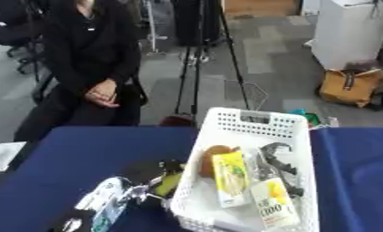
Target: Pick up objects on the table and place them in the box.
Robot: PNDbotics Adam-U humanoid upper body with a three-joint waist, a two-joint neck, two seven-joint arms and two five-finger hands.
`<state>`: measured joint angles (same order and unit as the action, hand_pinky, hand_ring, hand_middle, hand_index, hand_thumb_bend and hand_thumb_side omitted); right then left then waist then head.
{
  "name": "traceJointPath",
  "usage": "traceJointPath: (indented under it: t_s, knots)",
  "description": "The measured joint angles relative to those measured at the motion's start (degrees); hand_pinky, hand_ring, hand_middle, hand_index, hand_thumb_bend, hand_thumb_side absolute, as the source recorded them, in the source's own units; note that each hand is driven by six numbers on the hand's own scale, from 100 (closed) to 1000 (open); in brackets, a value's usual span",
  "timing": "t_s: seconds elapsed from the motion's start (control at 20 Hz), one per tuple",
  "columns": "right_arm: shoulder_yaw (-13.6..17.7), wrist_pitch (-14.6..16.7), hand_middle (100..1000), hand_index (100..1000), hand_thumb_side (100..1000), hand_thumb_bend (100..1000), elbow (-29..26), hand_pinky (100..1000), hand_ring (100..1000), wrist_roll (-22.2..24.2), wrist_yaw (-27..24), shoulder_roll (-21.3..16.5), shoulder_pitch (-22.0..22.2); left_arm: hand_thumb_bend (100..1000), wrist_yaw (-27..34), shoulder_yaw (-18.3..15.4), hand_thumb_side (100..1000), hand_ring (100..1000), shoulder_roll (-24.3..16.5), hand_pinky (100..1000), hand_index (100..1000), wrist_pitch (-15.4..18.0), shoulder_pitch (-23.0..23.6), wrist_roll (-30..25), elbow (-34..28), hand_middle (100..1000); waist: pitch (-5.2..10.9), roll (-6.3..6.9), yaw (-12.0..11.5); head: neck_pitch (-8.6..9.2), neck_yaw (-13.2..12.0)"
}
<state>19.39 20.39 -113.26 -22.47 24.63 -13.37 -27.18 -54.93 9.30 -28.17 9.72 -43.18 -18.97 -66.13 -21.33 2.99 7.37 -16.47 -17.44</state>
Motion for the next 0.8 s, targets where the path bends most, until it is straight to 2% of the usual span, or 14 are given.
traceJointPath:
  t_s: [0.25,0.3,0.8]
  knots:
    - [0.0,0.0,492,653,893,100,0.0,592,529,0.0,0.0,0.0,0.0,100,1.5,0.0,244,713,0.0,430,873,-0.5,-0.1,-0.9,-0.2,709,0.05,0.00,-0.2,0.00,0.0]
    - [0.0,0.0,492,653,892,100,0.0,592,529,0.0,0.0,0.0,0.0,100,1.7,0.0,246,700,0.0,414,835,-0.6,-0.1,-1.2,-0.4,687,0.05,0.00,-0.2,0.00,0.0]
    - [0.0,-0.1,491,654,890,100,0.0,592,529,0.0,0.0,0.0,0.5,100,2.9,0.7,259,699,-0.6,429,823,-2.4,0.9,-3.9,-4.2,669,0.08,0.11,-0.6,-0.07,0.1]
